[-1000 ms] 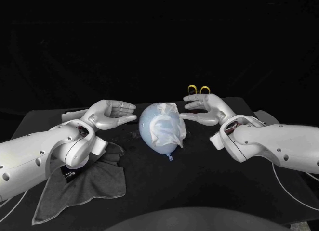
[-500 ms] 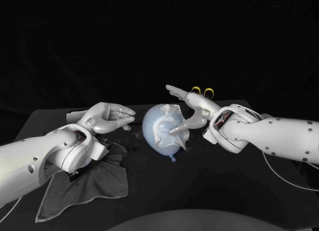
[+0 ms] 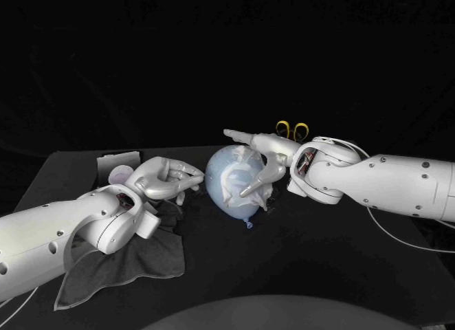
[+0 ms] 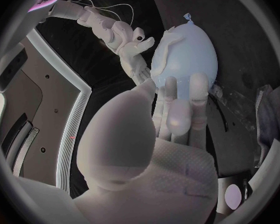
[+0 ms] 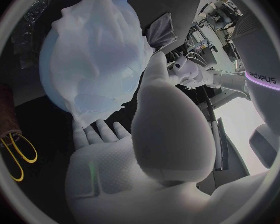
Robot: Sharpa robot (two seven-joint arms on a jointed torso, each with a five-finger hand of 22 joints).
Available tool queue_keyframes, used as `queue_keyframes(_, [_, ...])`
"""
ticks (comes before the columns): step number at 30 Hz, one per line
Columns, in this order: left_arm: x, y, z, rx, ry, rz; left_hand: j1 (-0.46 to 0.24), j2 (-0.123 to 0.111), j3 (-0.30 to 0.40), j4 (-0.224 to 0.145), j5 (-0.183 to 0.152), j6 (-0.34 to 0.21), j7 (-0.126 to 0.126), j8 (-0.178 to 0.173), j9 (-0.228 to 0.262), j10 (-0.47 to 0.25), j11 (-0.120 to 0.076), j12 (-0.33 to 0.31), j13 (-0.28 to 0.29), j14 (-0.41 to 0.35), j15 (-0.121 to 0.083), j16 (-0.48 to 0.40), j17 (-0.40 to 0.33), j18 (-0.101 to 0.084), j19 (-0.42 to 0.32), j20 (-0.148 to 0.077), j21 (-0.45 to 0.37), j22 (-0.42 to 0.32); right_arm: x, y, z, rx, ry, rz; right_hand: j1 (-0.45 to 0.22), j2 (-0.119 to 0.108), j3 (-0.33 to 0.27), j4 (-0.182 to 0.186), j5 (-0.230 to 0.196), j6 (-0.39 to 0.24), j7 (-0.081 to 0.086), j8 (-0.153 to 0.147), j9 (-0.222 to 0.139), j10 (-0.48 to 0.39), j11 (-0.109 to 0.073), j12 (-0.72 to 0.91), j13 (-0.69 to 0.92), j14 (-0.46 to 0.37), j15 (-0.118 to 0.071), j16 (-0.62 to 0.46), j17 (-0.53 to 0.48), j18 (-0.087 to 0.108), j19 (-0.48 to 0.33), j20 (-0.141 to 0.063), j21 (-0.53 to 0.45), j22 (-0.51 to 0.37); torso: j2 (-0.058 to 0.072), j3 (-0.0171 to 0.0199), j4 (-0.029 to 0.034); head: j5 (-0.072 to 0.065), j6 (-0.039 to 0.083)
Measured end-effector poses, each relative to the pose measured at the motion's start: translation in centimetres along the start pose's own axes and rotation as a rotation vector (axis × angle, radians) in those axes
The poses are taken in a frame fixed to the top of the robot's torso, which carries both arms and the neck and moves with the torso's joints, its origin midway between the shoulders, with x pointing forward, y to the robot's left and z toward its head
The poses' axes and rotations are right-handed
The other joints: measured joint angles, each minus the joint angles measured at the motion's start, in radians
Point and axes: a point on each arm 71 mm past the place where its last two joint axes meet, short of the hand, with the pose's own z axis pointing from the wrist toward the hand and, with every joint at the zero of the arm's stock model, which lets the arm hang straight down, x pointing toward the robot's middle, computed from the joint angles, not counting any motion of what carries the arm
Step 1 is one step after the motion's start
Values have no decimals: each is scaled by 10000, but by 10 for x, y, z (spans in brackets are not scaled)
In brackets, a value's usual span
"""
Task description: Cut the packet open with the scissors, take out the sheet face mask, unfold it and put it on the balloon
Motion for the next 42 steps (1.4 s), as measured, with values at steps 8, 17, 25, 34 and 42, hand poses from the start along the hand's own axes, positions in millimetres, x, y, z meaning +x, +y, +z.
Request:
queue_keyframes(8, [12,2,3,-597,27,-82,-214,-134,137,5,0,122,15,54,-11,-313,52,-540,-198,64,11,-284,-565,-170,162,-22,417,461,4,1,7,138,516,-130,1,0,0,0,38,215,362,0,88,112,111,59,51,56,56,0,31,-1,0,0,0,20,-10,-3,-8,14,-79])
queue_keyframes(17, [27,5,3,-1268,258,-210,-581,-292,148,16,0,250,71,53,-61,-537,207,-1622,-664,-46,121,-913,-1558,-178,-66,87,455,315,6,1,15,271,667,-190,155,137,397,29,76,861,833,260,336,793,-39,458,192,791,59,200,214,-6,18,3,0,84,-14,-5,-5,-15,-99])
queue_keyframes(25, [36,7,3,-1642,442,-337,-642,-353,113,-19,0,190,201,-118,-149,-690,359,-2362,-978,-184,258,-1300,-2172,-196,-201,222,333,107,8,0,17,361,679,-189,290,170,523,2,76,1173,1041,378,479,1203,39,709,260,1277,76,377,348,-7,78,0,0,104,-5,-5,-8,-5,-133])
queue_keyframes(34, [45,7,4,-1960,578,-536,-642,-353,-125,-52,0,-23,410,-298,-246,-840,510,-2948,-1247,22,344,-985,-1702,-247,-402,315,18,-389,10,1,20,443,751,-185,338,218,583,27,75,1417,1134,486,569,1352,62,854,285,1400,107,412,381,-6,151,-2,0,128,-9,0,-13,38,-172])
queue_keyframes(42, [52,8,6,-2282,589,-912,-499,-328,-348,-86,0,-226,457,-442,-310,-1027,589,-3285,-1411,30,366,-985,-1882,-81,-659,380,-377,-972,11,1,21,582,803,-192,337,218,583,27,75,1505,1222,526,610,1422,131,928,282,1470,107,447,402,-8,224,-2,0,191,-12,-1,-13,58,-181])
